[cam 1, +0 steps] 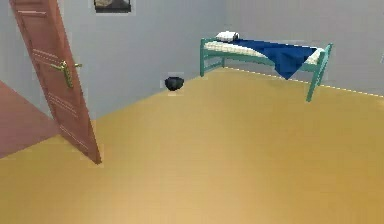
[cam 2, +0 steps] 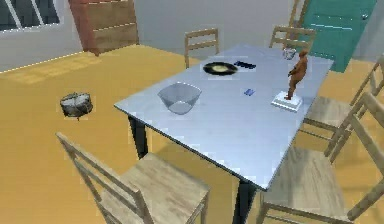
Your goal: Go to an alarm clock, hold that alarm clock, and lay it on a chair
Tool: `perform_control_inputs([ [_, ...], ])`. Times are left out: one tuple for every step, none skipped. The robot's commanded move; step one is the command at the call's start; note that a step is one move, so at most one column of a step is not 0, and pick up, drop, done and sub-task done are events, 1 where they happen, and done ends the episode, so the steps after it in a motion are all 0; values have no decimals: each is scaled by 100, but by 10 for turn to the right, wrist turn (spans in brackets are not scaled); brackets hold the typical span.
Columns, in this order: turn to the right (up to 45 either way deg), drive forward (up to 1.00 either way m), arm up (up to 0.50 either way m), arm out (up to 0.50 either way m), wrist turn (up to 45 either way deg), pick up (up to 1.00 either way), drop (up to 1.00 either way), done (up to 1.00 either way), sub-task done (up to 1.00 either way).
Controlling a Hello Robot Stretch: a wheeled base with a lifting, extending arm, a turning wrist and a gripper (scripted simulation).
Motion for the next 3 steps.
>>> perform_control_inputs([
  [0, 15, 0, 0, 0, 0, 0, 0, 0],
  [90, 0, 0, 0, 0, 0, 0, 0, 0],
  [30, 0, 0, 0, 0, 0, 0, 0, 0],
])
